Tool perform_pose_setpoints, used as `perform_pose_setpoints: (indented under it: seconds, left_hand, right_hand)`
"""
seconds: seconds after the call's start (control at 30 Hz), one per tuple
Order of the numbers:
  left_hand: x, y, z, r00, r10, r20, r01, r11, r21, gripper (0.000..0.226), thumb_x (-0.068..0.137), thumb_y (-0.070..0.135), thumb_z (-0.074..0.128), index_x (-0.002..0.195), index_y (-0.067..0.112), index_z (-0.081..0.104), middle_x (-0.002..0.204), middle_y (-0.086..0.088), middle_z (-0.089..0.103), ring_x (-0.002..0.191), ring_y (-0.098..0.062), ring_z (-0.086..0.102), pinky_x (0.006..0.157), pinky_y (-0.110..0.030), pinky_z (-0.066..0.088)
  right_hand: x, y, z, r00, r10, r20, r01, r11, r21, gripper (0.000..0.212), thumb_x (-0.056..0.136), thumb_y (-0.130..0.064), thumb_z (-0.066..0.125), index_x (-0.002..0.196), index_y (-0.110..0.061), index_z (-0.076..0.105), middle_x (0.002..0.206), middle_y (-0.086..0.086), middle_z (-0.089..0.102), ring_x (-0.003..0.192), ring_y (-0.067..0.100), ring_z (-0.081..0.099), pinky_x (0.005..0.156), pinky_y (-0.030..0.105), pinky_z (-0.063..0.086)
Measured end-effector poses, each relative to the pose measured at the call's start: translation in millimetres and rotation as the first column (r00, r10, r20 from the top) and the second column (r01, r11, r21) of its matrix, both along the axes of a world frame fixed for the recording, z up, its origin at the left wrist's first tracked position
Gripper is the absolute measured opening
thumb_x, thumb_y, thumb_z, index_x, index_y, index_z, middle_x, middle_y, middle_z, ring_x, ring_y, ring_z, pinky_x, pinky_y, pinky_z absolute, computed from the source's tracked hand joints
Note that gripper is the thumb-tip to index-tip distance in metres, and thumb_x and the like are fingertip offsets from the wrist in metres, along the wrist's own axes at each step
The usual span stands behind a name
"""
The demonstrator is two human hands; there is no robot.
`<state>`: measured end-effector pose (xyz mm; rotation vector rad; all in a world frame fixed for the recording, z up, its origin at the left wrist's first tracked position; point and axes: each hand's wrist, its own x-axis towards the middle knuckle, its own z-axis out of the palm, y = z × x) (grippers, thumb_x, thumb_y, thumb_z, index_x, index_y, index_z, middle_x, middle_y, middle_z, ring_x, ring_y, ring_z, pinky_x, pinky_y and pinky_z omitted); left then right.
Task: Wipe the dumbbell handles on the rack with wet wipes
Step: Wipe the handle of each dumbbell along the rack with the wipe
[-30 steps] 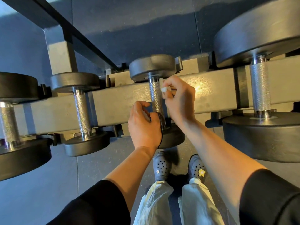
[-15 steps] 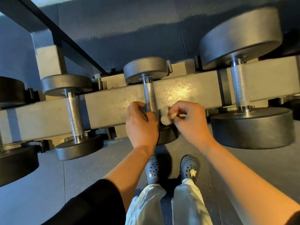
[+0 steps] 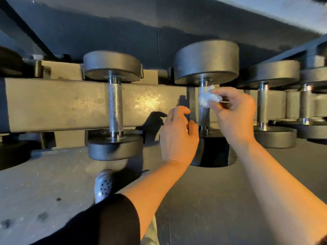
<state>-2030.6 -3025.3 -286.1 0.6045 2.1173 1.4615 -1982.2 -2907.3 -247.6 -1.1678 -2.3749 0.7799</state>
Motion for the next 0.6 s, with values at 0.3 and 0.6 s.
perform_pose_setpoints:
  seconds: [0.3,0.6]
  left_hand:
    - [9.6,-0.8,-15.4,0.998,-0.046,0.036,0.046,0.999,-0.01,0.025,0.09,0.015,0.059,0.114,0.014,0.052,0.096,0.003,0.053,0.079,-0.009,0.053,0.07,-0.028,0.049]
    - [17.5,0.1,-20.1,0.998,-0.024,0.051,0.026,0.998,-0.056,0.024,0.089,0.016,0.059,0.112,0.015,0.053,0.096,0.004,0.052,0.077,-0.007,0.051,0.06,-0.012,0.039]
  right_hand:
    - [-20.4,29.4,-20.4,0.922,0.228,0.314,-0.329,0.889,0.319,0.022,0.08,0.0,0.065,0.099,-0.01,0.069,0.1,0.008,0.067,0.096,0.019,0.061,0.081,0.012,0.036]
    - [-5.8,33.5,-15.5,0.733,0.4,0.55,-0.571,0.801,0.179,0.028,0.072,0.012,0.068,0.09,-0.009,0.073,0.087,0.009,0.047,0.071,0.025,0.054,0.056,0.032,0.048]
